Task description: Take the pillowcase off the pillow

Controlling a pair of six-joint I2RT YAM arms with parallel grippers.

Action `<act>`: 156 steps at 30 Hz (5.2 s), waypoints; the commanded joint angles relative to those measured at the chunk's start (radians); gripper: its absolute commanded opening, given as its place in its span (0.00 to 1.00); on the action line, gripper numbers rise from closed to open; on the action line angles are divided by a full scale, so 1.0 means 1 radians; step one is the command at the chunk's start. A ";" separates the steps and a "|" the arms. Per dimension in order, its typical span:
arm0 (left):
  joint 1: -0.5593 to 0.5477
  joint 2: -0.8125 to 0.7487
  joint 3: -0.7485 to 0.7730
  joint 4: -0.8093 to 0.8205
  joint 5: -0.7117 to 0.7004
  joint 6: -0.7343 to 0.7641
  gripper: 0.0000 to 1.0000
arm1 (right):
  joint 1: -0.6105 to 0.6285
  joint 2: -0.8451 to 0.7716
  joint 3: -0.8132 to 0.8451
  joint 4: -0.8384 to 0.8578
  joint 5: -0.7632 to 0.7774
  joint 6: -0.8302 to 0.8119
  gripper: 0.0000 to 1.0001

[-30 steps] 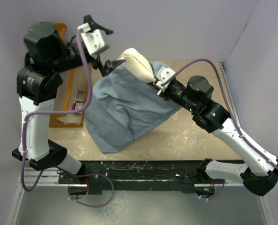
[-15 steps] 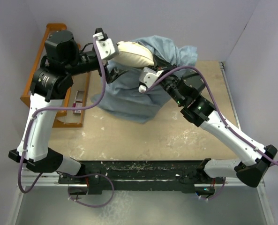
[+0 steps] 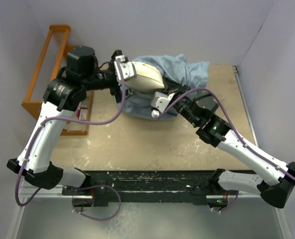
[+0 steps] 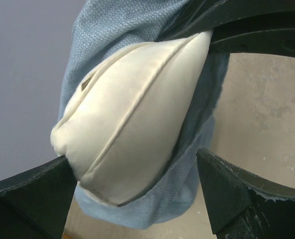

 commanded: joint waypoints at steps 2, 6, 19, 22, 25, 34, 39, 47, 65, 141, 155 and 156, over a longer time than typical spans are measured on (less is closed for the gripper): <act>-0.100 -0.072 -0.096 0.054 -0.119 0.132 0.99 | 0.076 -0.039 -0.048 0.097 -0.102 0.100 0.00; -0.103 -0.083 -0.062 0.032 -0.113 0.143 1.00 | 0.089 -0.049 -0.103 0.089 -0.113 0.140 0.00; -0.170 -0.139 -0.150 -0.028 -0.108 0.218 0.99 | 0.094 -0.006 -0.071 0.056 -0.133 0.168 0.00; -0.170 -0.220 -0.236 0.185 -0.152 0.181 0.99 | 0.094 0.001 -0.068 0.061 -0.135 0.175 0.00; -0.170 -0.131 -0.073 -0.047 -0.112 0.224 0.99 | 0.094 0.009 -0.062 0.072 -0.136 0.188 0.00; -0.172 -0.099 -0.149 -0.214 -0.243 0.248 0.88 | 0.094 0.031 -0.018 0.080 -0.125 0.227 0.00; -0.172 -0.154 -0.232 -0.152 -0.360 0.239 0.77 | 0.094 0.032 -0.017 0.058 -0.151 0.261 0.00; -0.172 -0.194 -0.367 0.056 -0.563 0.258 0.00 | 0.085 0.048 0.010 0.104 -0.152 0.418 0.00; -0.163 -0.119 -0.228 0.190 -0.712 0.234 0.00 | -0.299 -0.246 -0.218 0.046 0.016 1.140 0.77; -0.168 -0.305 -0.113 0.318 -0.409 0.056 0.00 | -0.811 0.416 -0.122 0.123 -0.044 1.491 0.14; -0.167 -0.259 -0.250 0.401 -0.375 0.284 0.00 | -0.750 -0.018 0.003 0.370 -1.051 1.239 0.98; -0.167 -0.253 -0.261 0.416 -0.384 0.308 0.00 | -0.750 -0.030 0.013 0.372 -1.085 1.237 0.98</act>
